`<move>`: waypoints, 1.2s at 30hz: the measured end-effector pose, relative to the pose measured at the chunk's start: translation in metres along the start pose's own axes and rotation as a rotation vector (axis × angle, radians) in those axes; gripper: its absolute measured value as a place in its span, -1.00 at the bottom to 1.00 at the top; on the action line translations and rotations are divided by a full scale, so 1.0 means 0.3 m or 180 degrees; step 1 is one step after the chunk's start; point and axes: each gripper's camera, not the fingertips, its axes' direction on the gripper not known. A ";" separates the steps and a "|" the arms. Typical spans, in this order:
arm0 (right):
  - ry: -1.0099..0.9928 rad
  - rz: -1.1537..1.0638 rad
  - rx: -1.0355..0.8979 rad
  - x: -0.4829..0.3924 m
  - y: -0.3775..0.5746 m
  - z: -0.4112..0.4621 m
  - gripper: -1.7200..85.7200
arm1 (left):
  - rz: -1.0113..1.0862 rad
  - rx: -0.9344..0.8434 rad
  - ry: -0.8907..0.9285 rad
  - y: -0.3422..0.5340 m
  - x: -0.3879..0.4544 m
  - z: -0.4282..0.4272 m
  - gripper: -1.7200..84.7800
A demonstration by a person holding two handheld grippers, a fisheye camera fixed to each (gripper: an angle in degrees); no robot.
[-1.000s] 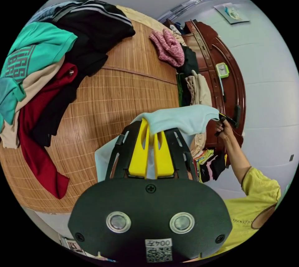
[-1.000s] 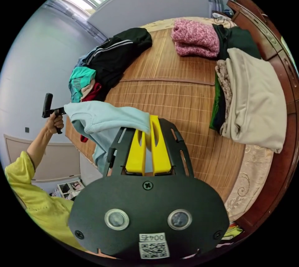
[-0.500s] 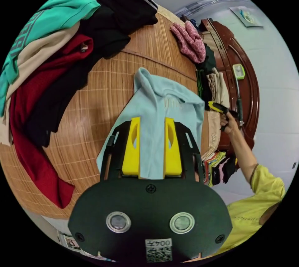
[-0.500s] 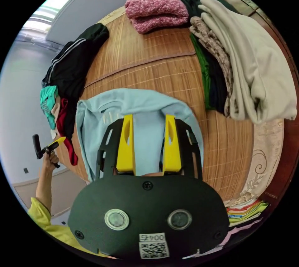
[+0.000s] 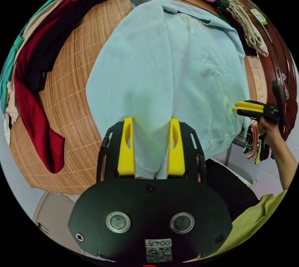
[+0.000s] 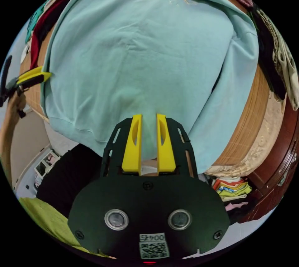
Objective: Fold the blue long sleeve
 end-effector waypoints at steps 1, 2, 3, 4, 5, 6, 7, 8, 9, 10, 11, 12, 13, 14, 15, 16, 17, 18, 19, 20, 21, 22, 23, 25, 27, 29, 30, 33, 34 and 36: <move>0.0084 -0.0037 -0.0058 0.001 -0.001 0.025 -0.77 | 0.0064 -0.0026 0.0102 -0.019 -0.004 -0.011 -0.68; 0.0107 -0.0056 -0.0134 0.009 -0.004 0.046 -0.78 | 0.0102 -0.0036 0.0160 -0.027 -0.007 -0.018 -0.70; 0.0108 -0.0065 -0.0171 0.015 -0.005 0.055 -0.78 | 0.0170 -0.0051 0.0237 -0.036 -0.016 -0.036 -0.74; 0.0097 -0.0087 -0.0252 0.028 -0.007 0.071 -0.78 | 0.0240 -0.0058 0.0302 -0.041 -0.030 -0.056 -0.78; 0.0075 -0.0115 -0.0328 0.043 -0.007 0.087 -0.78 | 0.0263 -0.0059 0.0326 -0.042 -0.040 -0.065 -0.81; 0.0061 -0.0130 -0.0363 0.052 -0.007 0.095 -0.78 | 0.0282 -0.0049 0.0359 -0.043 -0.066 -0.084 -0.86; 0.0034 -0.0146 -0.0428 0.069 -0.003 0.109 -0.78 | 0.0286 -0.0050 0.0396 -0.044 -0.096 -0.098 -0.88; 0.0026 -0.0152 -0.0486 0.088 0.002 0.123 -0.78 | 0.0287 -0.0057 0.0417 -0.045 -0.112 -0.104 -0.89; 0.0012 -0.0158 -0.0514 0.096 0.005 0.130 -0.78 | 0.0279 -0.0046 0.0440 -0.046 -0.146 -0.118 -0.90; -0.0012 -0.0173 -0.0562 0.112 0.013 0.143 -0.78 | 0.0273 -0.0033 0.0426 -0.047 -0.181 -0.135 -0.91; -0.0022 -0.0205 -0.0603 0.126 0.023 0.156 -0.79 | 0.0263 -0.0029 0.0400 -0.048 -0.198 -0.144 -0.91; -0.0022 -0.0227 -0.0624 0.132 0.028 0.162 -0.79 | 0.0245 -0.0016 0.0319 -0.051 -0.233 -0.167 -0.92; -0.0019 -0.0268 -0.0662 0.143 0.040 0.174 -0.79 | 0.0201 -0.0002 0.0198 -0.056 -0.275 -0.193 -0.92; -0.0020 -0.0291 -0.0696 0.155 0.053 0.185 -0.79 | 0.0163 0.0014 0.0129 -0.059 -0.299 -0.208 -0.92; -0.0018 -0.0300 -0.0711 0.161 0.060 0.191 -0.79 | 0.0068 0.0047 -0.0010 -0.068 -0.353 -0.238 -0.91; -0.0012 -0.0311 -0.0740 0.172 0.075 0.201 -0.79 | -0.0073 0.0091 -0.0174 -0.080 -0.414 -0.269 -0.91; -0.0008 -0.0308 -0.0757 0.185 0.092 0.211 -0.79 | -0.0174 0.0116 -0.0263 -0.087 -0.448 -0.285 -0.90; -0.0010 -0.0304 -0.0760 0.192 0.102 0.215 -0.79 | -0.0418 0.0153 -0.0409 -0.099 -0.519 -0.314 -0.88; -0.0021 -0.0289 -0.0758 0.207 0.124 0.223 -0.79 | -0.0700 0.0192 -0.0514 -0.107 -0.595 -0.341 -0.86; -0.0051 -0.0255 -0.0744 0.226 0.147 0.229 -0.79 | -0.0829 0.0203 -0.0539 -0.109 -0.631 -0.353 -0.85; -0.0072 -0.0232 -0.0738 0.236 0.160 0.232 -0.79 | -0.1070 0.0224 -0.0540 -0.107 -0.692 -0.374 -0.82; -0.0118 -0.0183 -0.0721 0.258 0.185 0.237 -0.80 | -0.1220 0.0358 -0.0472 -0.094 -0.725 -0.401 -0.79; -0.0163 -0.0140 -0.0701 0.280 0.212 0.242 -0.80 | -0.1248 0.0461 -0.0396 -0.085 -0.730 -0.415 -0.78; -0.0212 -0.0091 -0.0654 0.309 0.256 0.247 -0.80 | -0.1118 0.0754 -0.0088 -0.048 -0.683 -0.426 -0.74; -0.0240 -0.0052 -0.0578 0.335 0.306 0.251 -0.81 | -0.0837 0.0776 0.0237 -0.016 -0.600 -0.369 -0.72; -0.0310 0.0069 -0.0376 0.376 0.390 0.251 -0.80 | -0.0589 0.0630 0.0644 0.026 -0.502 -0.251 -0.70; -0.0338 0.0103 -0.0296 0.387 0.417 0.249 -0.80 | -0.0495 0.0457 0.0920 0.061 -0.438 -0.150 -0.69; -0.0629 0.0316 0.0203 0.462 0.589 0.221 -0.78 | -0.0452 0.0024 0.1412 0.157 -0.305 0.095 -0.68; -0.0796 0.0517 0.0436 0.505 0.677 0.199 -0.77 | -0.0470 -0.0086 0.1543 0.192 -0.265 0.165 -0.68; -0.0994 0.0886 0.0716 0.569 0.825 0.182 -0.75 | -0.0439 -0.0226 0.1532 0.231 -0.215 0.237 -0.69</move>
